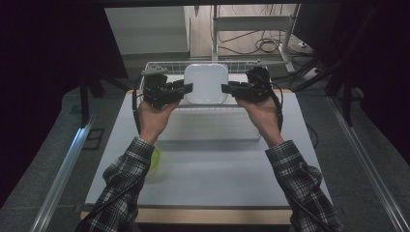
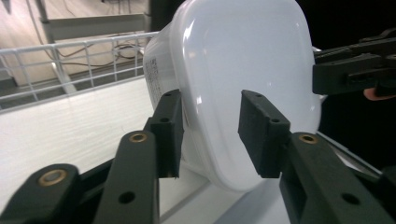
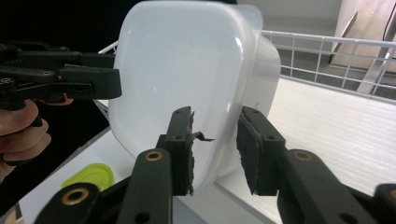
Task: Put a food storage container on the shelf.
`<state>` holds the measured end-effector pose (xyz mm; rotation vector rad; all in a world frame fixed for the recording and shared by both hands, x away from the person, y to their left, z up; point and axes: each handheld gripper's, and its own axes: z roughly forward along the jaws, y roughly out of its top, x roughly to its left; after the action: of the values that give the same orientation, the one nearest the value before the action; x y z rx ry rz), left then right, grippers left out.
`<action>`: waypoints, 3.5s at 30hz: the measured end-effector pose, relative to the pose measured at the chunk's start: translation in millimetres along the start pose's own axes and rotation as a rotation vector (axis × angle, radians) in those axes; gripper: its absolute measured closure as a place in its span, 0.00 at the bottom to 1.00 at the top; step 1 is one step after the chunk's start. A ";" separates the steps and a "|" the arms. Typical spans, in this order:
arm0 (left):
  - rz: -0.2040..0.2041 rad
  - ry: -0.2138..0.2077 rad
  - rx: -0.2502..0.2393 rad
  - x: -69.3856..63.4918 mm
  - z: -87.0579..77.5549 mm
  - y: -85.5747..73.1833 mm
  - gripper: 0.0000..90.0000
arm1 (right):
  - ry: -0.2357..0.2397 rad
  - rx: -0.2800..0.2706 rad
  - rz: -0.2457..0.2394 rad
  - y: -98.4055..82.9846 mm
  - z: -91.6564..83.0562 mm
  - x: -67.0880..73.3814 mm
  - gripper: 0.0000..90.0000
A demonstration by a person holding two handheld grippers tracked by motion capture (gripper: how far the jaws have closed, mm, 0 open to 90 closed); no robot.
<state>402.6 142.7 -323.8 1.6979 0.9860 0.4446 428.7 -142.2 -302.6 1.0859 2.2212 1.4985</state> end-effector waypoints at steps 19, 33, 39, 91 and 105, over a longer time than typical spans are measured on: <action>0.002 0.018 0.011 5.6 15.1 4.6 0.51 | -0.015 0.015 0.013 3.1 12.2 -6.6 0.62; -0.016 0.042 -0.001 13.4 24.2 8.5 0.41 | -0.095 -0.030 -0.021 5.9 18.5 -4.0 0.61; 0.022 0.109 0.001 13.6 31.1 14.4 0.32 | -0.135 -0.046 -0.022 9.3 21.9 -6.6 0.57; 0.222 -0.061 0.067 -33.3 -27.8 -95.5 0.02 | 0.037 0.000 -0.197 -96.5 -11.5 19.7 0.04; 0.231 -0.069 0.101 -40.7 -41.1 -130.2 0.03 | 0.041 0.045 -0.233 -131.2 -20.0 26.7 0.02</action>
<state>298.7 146.7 -421.3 1.9156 0.7766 0.4891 341.1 -162.8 -403.7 0.7825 2.3259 1.3906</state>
